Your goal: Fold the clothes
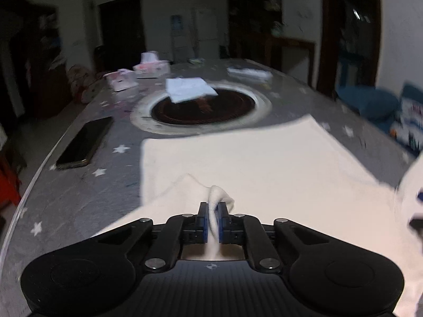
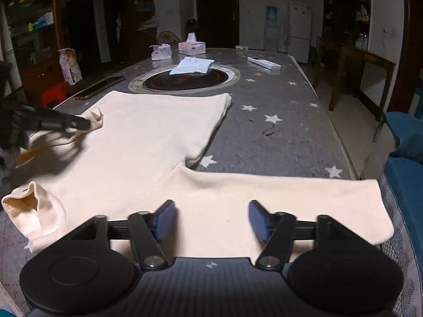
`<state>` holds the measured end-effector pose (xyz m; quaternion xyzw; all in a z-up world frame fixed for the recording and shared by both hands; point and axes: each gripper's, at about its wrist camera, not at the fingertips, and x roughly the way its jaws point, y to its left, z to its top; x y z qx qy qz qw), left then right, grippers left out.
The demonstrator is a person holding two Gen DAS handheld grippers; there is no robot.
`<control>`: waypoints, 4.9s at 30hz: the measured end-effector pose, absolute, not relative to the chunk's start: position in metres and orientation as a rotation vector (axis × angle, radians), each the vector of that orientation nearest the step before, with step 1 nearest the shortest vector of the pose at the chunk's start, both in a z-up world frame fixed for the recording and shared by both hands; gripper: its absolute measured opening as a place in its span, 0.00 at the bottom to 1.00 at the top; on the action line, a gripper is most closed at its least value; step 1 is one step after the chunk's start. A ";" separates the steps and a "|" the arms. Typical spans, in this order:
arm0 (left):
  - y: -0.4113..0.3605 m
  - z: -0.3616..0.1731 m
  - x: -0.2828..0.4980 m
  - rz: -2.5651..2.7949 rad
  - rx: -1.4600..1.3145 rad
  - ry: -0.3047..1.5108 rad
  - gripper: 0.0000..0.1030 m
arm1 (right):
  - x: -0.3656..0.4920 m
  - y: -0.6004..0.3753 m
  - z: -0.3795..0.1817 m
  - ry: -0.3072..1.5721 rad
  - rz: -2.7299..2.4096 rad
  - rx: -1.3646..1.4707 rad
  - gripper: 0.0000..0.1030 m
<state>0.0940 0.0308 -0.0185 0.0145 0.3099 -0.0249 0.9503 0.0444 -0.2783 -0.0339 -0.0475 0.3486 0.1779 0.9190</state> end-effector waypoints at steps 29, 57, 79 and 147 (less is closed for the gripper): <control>0.236 -0.035 -0.041 0.470 -0.259 0.583 0.05 | 0.042 -0.264 -0.042 0.732 0.329 -0.110 1.00; 0.091 -0.006 0.075 -0.075 -0.226 0.647 0.09 | 0.037 -0.269 -0.046 0.690 0.353 -0.096 1.00; 0.088 -0.019 0.084 -0.116 -0.153 0.681 0.09 | 0.036 -0.270 -0.048 0.682 0.354 -0.087 1.00; -0.005 -0.017 -0.050 -0.487 0.197 0.586 0.03 | -0.024 -0.169 -0.014 0.645 0.846 -0.340 0.03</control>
